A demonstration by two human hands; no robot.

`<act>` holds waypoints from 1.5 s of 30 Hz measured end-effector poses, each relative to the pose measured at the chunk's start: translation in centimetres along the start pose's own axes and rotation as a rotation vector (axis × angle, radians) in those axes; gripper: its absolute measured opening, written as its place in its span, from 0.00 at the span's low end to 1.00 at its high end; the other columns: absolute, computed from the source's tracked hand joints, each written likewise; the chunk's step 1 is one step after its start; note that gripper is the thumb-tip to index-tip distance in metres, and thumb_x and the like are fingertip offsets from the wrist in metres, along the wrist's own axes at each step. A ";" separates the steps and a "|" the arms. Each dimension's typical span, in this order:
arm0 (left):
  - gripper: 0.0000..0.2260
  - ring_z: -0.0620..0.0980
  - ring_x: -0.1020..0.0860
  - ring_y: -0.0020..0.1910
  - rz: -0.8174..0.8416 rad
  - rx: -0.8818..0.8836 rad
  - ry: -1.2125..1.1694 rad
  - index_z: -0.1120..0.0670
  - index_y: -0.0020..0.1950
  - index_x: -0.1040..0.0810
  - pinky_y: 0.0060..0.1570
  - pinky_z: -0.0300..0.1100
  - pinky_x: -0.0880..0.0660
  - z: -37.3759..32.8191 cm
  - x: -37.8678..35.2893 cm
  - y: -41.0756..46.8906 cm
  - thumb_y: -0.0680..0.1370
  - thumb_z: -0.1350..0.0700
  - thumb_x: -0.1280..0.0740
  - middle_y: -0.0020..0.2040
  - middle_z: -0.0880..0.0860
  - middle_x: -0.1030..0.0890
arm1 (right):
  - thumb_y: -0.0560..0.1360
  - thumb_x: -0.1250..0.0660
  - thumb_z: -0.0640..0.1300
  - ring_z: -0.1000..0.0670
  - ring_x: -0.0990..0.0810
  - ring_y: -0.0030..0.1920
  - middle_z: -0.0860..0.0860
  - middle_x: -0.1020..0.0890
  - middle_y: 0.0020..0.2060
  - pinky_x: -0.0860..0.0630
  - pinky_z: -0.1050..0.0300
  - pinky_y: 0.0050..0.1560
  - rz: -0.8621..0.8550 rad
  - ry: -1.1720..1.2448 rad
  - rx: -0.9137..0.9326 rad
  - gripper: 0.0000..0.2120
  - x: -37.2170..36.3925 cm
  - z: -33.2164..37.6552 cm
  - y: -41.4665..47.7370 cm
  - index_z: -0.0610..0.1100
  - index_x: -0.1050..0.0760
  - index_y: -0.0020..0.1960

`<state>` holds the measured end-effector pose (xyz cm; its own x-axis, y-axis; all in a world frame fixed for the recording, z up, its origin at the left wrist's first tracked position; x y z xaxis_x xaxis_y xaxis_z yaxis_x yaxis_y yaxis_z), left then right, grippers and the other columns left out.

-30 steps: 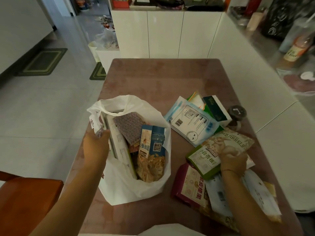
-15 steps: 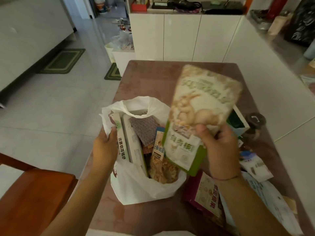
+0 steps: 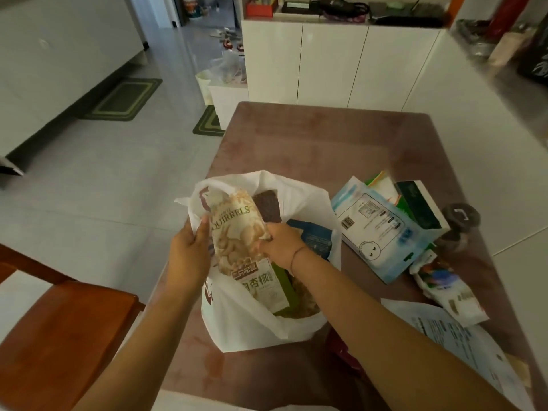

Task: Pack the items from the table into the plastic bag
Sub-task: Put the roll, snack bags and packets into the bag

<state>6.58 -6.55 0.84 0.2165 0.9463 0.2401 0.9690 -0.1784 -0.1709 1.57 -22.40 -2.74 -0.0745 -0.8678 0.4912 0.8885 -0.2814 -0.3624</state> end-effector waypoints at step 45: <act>0.17 0.54 0.17 0.43 -0.120 0.109 0.180 0.52 0.58 0.23 0.45 0.56 0.20 0.4 -2.3 -1.2 0.81 0.45 0.45 0.45 0.51 0.16 | 0.61 0.27 0.65 0.40 0.40 0.71 0.40 0.38 0.70 0.43 0.46 0.71 -0.360 -0.709 -0.518 0.48 17.6 -21.6 5.6 0.40 0.40 0.69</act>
<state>4.90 -8.46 0.14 0.1275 0.8938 0.4300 0.9726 -0.0276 -0.2310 -4.53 -48.09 -13.22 0.1385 -0.2902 0.9469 0.5419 -0.7781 -0.3177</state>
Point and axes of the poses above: each hand's wrist, its own y-axis towards the middle knuckle, its own x-axis out of the back of the hand, z = x × y, the point moved 8 cm from there along y, towards the middle knuckle
